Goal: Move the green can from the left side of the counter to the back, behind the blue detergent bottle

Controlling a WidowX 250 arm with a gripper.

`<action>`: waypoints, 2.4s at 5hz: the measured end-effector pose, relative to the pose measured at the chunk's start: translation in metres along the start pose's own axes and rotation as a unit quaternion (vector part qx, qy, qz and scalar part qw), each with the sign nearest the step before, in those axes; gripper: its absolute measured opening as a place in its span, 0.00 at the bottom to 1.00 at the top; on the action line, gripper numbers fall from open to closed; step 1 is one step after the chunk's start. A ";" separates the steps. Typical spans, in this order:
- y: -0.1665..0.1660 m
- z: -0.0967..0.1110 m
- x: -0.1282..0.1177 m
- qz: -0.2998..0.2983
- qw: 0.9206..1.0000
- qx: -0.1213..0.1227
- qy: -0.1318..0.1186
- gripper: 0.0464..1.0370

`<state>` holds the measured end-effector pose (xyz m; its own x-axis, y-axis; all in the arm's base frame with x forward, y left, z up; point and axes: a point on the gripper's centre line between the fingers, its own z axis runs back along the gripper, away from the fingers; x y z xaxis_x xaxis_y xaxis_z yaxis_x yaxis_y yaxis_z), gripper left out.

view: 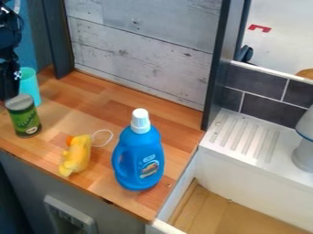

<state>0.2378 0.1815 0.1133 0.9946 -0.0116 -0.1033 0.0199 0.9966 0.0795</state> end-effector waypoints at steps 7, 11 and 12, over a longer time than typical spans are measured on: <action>0.024 -0.065 0.001 -0.146 0.981 0.001 0.125 0.96; -0.023 -0.074 0.059 -0.250 0.967 -0.052 0.002 0.96; -0.043 -0.067 0.082 -0.261 0.964 -0.041 -0.017 0.96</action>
<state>0.3114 0.1430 0.0345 0.8542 -0.5144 -0.0761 0.5117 0.8575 -0.0528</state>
